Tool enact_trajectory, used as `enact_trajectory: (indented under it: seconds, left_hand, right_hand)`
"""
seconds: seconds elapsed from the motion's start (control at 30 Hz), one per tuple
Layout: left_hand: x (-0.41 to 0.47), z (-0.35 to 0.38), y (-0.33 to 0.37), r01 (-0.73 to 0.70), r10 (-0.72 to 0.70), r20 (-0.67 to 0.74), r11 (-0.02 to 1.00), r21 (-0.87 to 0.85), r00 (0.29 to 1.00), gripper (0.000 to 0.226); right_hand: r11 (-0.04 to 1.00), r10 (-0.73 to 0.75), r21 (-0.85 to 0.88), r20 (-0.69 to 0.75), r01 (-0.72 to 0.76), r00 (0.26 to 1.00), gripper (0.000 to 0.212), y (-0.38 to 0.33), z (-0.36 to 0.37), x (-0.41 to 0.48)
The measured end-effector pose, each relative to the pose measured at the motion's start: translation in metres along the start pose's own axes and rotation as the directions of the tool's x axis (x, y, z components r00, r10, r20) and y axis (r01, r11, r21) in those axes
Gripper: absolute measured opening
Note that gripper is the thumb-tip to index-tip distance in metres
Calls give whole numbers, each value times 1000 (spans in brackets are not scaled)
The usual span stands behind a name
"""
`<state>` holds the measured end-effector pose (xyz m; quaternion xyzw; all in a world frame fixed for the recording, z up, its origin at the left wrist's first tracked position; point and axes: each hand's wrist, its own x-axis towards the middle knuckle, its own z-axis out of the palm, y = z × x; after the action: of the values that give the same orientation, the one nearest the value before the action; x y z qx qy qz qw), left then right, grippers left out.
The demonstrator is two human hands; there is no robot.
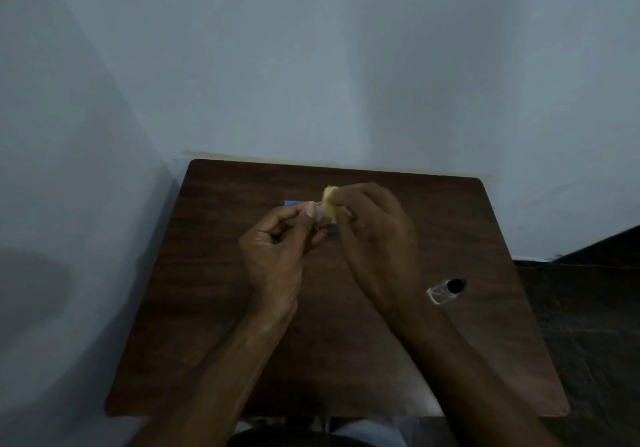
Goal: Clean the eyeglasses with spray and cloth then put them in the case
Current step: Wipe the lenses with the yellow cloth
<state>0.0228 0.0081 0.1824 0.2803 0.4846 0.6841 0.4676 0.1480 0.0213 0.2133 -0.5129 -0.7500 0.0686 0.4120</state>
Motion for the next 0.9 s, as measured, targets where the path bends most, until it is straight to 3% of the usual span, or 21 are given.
enact_trajectory:
  seconds: [0.07, 0.23, 0.37, 0.57, 0.73, 0.9]
  left_hand:
    - [-1, -1, -3, 6, -6, -8, 1000, -8, 1000, 9]
    - [-5, 1, -3, -2, 2, -2, 1000, -11, 1000, 10]
    - [-8, 3, 2, 57, -59, -40, 997, -50, 997, 13]
    - [-9, 4, 5, 149, -169, -95, 972, -184, 981, 15]
    - [-13, 8, 10, 180, -205, -97, 960, -214, 974, 16]
    - [-16, 7, 7, 192, -204, -49, 966, -174, 978, 14]
  right_hand:
    - [999, -45, 7, 17, 45, 999, 11, -7, 3, -6]
    - [998, 61, 10, -73, -60, 995, 10, 5, 3, 3]
    - [991, -106, -85, 1, 105, 994, 20, -11, 10, -16]
    - [989, -89, -126, -103, 76, 991, 19, 5, 1, -8]
    - [972, -185, -148, 5, 184, 983, 30, -13, 8, -29]
    - [982, -114, -155, -57, 104, 992, 25, -11, 1, -7]
